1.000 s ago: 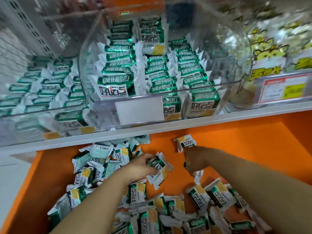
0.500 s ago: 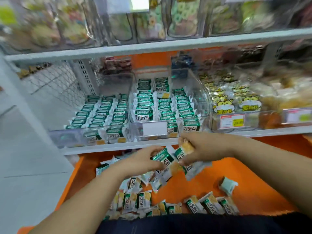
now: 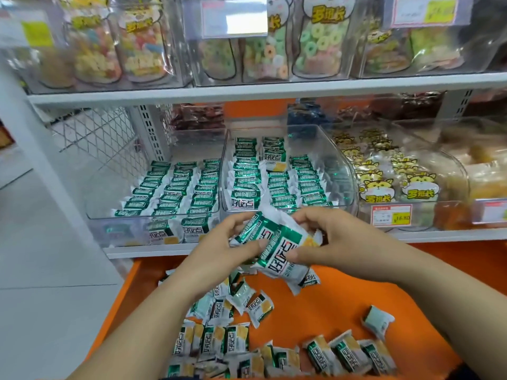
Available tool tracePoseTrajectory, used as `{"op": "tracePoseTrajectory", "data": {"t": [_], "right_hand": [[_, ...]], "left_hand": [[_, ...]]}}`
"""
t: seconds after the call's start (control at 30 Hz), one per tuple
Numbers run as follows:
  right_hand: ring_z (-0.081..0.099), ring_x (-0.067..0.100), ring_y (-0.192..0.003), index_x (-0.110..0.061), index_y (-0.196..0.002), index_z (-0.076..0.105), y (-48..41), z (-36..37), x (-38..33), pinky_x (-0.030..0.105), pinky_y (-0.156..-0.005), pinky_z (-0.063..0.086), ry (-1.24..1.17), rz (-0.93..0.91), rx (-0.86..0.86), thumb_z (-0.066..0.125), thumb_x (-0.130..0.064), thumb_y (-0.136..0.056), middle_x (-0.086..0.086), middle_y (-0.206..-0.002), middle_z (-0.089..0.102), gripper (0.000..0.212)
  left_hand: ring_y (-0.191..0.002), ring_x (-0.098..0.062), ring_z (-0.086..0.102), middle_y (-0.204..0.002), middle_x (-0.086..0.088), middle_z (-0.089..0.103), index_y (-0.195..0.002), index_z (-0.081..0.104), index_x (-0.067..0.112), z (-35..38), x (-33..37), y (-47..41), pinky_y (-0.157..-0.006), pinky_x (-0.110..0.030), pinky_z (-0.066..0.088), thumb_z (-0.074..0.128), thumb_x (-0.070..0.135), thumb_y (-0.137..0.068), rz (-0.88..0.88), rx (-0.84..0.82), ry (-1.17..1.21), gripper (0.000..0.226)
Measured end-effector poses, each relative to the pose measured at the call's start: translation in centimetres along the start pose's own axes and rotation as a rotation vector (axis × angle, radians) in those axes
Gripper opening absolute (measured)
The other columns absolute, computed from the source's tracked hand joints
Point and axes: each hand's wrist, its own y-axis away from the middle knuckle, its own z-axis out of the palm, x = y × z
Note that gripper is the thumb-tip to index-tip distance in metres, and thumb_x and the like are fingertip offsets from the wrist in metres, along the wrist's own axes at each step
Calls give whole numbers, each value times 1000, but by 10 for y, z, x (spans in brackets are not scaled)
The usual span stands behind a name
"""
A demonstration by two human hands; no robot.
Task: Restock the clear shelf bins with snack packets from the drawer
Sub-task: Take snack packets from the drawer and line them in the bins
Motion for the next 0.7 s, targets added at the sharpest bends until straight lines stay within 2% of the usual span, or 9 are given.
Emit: {"op": "tracePoseTrajectory", "data": {"t": [0.13,0.23,0.3,0.37,0.43,0.5,0.57,0.63,0.7], "right_hand": [[55,2,-85,-28,-109,60,-7,8,2,18,-73,45,80,-4,96,69,-46,-76,-10,-98,56,38],[44,-1,-107,-29,-115,59,-12,10,1,8,-79,34,102,-14,173,65,-57,-66,-15,-119,44,57],[41,-2,-119,-30,-115,60,-13,10,-2,14,-90,34,20,-17,157,62,-59,-60,-20,-129,43,63],[52,-1,-113,-32,-112,60,-14,12,-2,24,-92,42,-81,-50,123,62,-59,-62,-22,-119,56,56],[58,-3,-98,-31,-106,59,-15,15,-1,23,-81,49,-153,-69,121,63,-53,-67,-21,-102,63,44],[58,-5,-95,-30,-102,57,-17,19,1,22,-79,50,-185,-76,140,62,-47,-71,-23,-99,62,36],[58,-4,-97,-30,-105,53,-19,24,4,26,-85,50,-198,-71,155,59,-50,-73,-22,-101,62,38],[59,-2,-99,-30,-112,48,-21,30,6,30,-89,50,-242,-54,160,54,-55,-75,-18,-105,62,45],[55,-7,-100,-33,-115,41,-22,35,6,25,-89,47,-257,-37,155,49,-60,-76,-19,-108,57,48]], "left_hand": [[-124,6,42,-135,22,45,-119,47,51,-4,3,-3,-107,-35,38,74,56,-67,3,1,64,58],[-96,18,55,-123,25,48,-110,48,48,-6,8,-3,-82,-15,50,65,28,-87,15,-20,194,35],[-88,7,64,-120,20,54,-112,52,42,-6,9,-2,-78,-22,54,61,22,-87,-15,-46,286,33],[-87,-4,68,-120,8,62,-117,55,36,-7,12,1,-84,-33,54,63,30,-78,-24,-74,358,41],[-88,-7,68,-115,1,66,-125,55,30,-9,13,4,-81,-32,55,62,36,-72,-28,-83,442,54],[-91,-10,69,-118,0,65,-131,50,30,-11,12,5,-79,-31,56,64,36,-70,-17,-78,499,63],[-98,-9,68,-123,10,63,-135,41,39,-11,11,8,-83,-31,55,76,34,-71,16,-101,484,73],[-103,9,59,-120,38,49,-136,31,53,-6,10,12,-90,-26,49,84,37,-65,78,-104,353,90],[-103,26,45,-119,46,34,-134,22,63,-1,10,15,-89,-17,43,84,49,-60,116,-67,251,97]]}}
